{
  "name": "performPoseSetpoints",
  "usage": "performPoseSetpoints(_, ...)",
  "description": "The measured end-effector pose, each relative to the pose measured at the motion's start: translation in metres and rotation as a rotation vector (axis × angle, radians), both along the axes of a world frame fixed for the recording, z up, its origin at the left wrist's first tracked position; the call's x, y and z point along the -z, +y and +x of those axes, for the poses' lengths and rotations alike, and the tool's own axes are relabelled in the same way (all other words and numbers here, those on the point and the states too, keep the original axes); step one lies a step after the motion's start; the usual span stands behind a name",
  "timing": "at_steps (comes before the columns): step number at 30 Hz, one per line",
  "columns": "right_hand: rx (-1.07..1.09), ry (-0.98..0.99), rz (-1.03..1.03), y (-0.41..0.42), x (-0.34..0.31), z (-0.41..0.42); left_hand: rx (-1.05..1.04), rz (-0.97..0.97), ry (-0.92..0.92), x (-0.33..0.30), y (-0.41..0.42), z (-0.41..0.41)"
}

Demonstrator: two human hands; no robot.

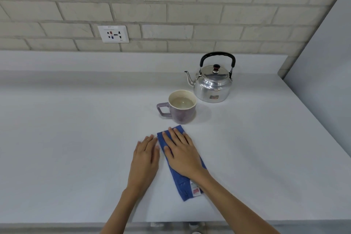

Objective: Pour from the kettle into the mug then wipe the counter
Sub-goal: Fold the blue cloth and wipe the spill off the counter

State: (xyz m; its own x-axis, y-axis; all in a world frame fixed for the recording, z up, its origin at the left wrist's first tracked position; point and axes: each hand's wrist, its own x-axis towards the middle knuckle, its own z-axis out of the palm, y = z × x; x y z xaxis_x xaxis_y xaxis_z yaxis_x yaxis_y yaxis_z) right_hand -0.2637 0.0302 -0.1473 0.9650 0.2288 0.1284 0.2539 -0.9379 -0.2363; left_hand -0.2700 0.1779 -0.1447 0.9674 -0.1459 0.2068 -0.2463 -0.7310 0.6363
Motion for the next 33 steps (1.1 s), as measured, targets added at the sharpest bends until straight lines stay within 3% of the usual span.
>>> performPoseSetpoints(5, -0.046, 0.022, 0.023, 0.021, -0.006, -0.029, -0.114, -0.256, 0.086, -0.003, 0.002, -0.004)
performPoseSetpoints(12, -0.141, 0.045, -0.022, -0.02, -0.013, -0.1, -0.125, -0.314, 0.094, -0.006, 0.005, -0.007)
performPoseSetpoints(17, -0.114, 0.082, 0.026, -0.045, -0.01, -0.067, -0.141, -0.335, 0.09, -0.012, 0.01, -0.009)
performPoseSetpoints(27, 0.147, 0.017, 0.046, 0.087, -0.002, 0.008, -0.11, -0.339, 0.084, -0.023, 0.039, -0.03)
performPoseSetpoints(30, 0.146, 0.069, 0.052, 0.121, -0.002, 0.012, -0.23, -0.295, 0.104, -0.024, 0.056, -0.035)
performPoseSetpoints(33, 0.143, 0.108, 0.136, 0.128, -0.014, 0.024, -0.345, -0.215, 0.254, -0.027, 0.065, -0.039)
